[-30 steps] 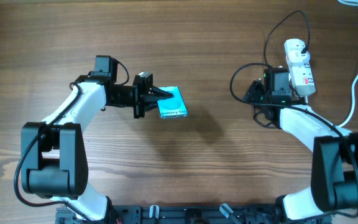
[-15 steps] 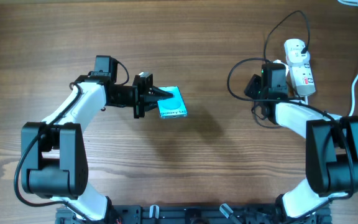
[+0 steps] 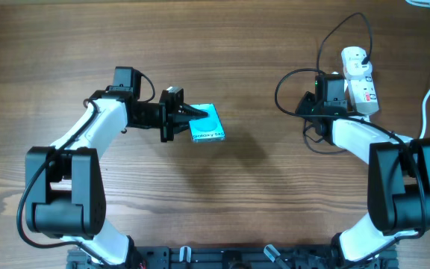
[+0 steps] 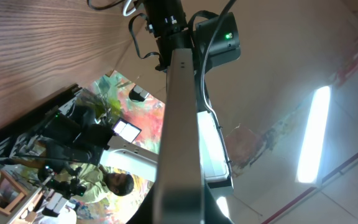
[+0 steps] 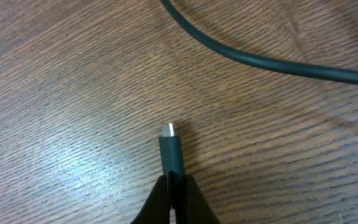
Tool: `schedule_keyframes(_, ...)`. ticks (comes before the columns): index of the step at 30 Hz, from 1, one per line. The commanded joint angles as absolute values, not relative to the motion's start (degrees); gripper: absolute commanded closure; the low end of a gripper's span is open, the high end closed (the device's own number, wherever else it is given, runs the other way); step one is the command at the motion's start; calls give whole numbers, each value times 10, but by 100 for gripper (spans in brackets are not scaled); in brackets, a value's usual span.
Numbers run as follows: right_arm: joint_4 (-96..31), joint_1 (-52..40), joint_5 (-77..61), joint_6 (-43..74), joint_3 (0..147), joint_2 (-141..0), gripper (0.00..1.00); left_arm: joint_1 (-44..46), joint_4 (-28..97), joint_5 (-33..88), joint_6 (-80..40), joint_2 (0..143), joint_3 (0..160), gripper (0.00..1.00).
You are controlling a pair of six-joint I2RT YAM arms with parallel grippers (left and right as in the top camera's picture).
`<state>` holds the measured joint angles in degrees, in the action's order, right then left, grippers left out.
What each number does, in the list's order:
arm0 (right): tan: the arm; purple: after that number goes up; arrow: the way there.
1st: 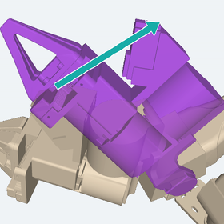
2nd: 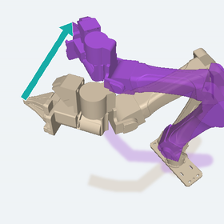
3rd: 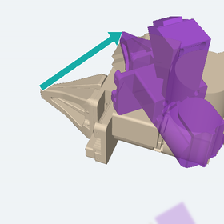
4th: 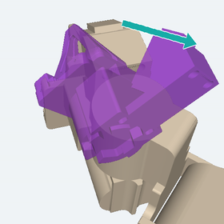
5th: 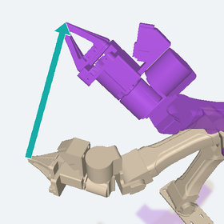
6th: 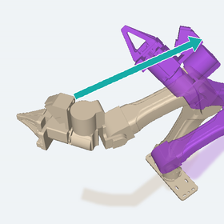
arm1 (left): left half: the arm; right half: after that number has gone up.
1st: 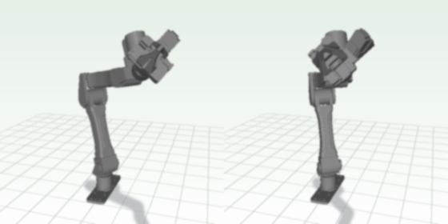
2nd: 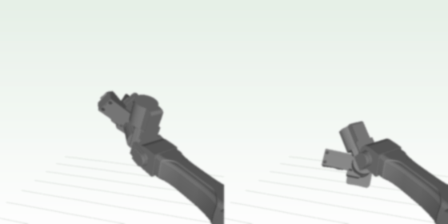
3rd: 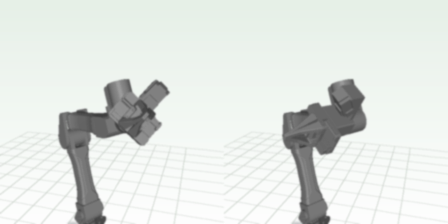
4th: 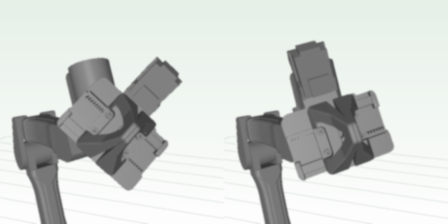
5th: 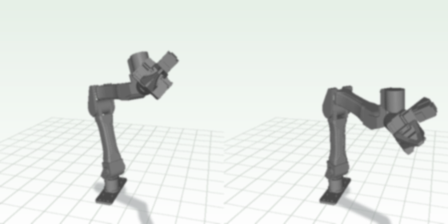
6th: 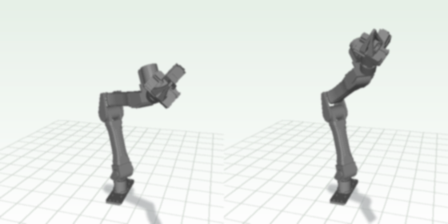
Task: Plug charger to phone and switch on socket
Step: 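Release the phone with the right gripper and reach to the black cable plug, then grasp the USB-C plug with the right gripper and lift it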
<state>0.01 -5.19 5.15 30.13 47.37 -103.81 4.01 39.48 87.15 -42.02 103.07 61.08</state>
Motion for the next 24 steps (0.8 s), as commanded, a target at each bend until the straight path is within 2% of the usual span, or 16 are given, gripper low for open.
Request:
schedule_keyframes(1,-32,-56,-6,303,441,-1081,96,39,395,903,-408,1028,614,96)
schedule_keyframes(6,-61,-55,-95,246,477,-1064,96,39,389,904,-407,1028,614,96)
schedule_keyframes(14,-234,-25,-327,152,526,-922,96,39,289,904,-407,1028,614,96)
schedule_keyframes(19,-375,-13,-452,71,526,-829,96,39,165,903,-407,1028,614,96)
schedule_keyframes(24,-481,-13,-609,-18,526,-808,95,39,61,885,-409,1028,614,96)
